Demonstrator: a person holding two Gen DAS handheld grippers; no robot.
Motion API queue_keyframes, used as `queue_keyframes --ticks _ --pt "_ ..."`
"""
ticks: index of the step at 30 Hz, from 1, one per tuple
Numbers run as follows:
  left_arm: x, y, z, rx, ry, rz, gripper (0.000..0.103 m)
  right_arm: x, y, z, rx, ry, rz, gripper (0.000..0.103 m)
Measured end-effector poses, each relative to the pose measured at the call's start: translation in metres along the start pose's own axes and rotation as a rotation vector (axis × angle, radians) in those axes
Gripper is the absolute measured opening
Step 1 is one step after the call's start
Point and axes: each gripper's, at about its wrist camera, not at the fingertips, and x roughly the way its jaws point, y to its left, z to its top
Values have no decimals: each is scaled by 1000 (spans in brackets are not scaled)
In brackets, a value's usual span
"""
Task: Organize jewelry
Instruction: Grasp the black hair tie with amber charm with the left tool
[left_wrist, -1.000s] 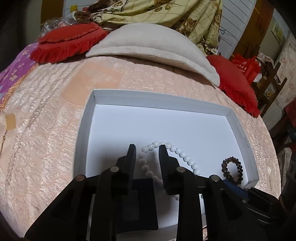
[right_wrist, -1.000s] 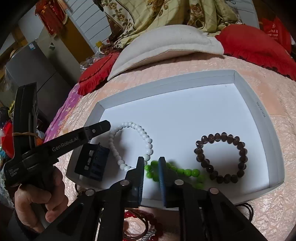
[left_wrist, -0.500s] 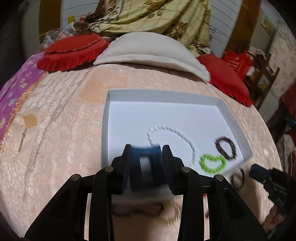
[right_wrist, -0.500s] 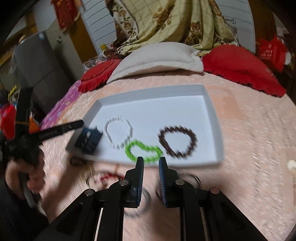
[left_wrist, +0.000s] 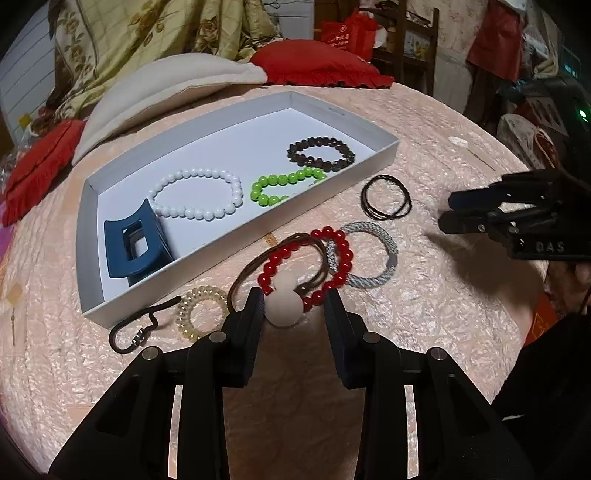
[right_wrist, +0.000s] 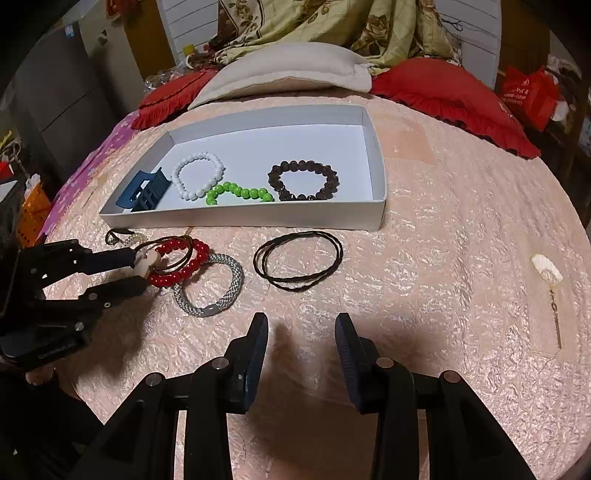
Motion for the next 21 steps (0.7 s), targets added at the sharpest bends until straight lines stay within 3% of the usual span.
queue_keyframes --ticks 15,16,19,21 --pt "18 9 -3 -36 38 26 34 3 10 1 -43 13 -7 36" --pt "20 11 -4 -48 46 19 33 3 10 1 -43 13 -8 36" --pt "20 13 -3 -64 46 11 12 5 9 0 -42 20 -12 36" --pt "17 13 -2 -73 45 -6 8 6 8 0 -38 26 -15 36"
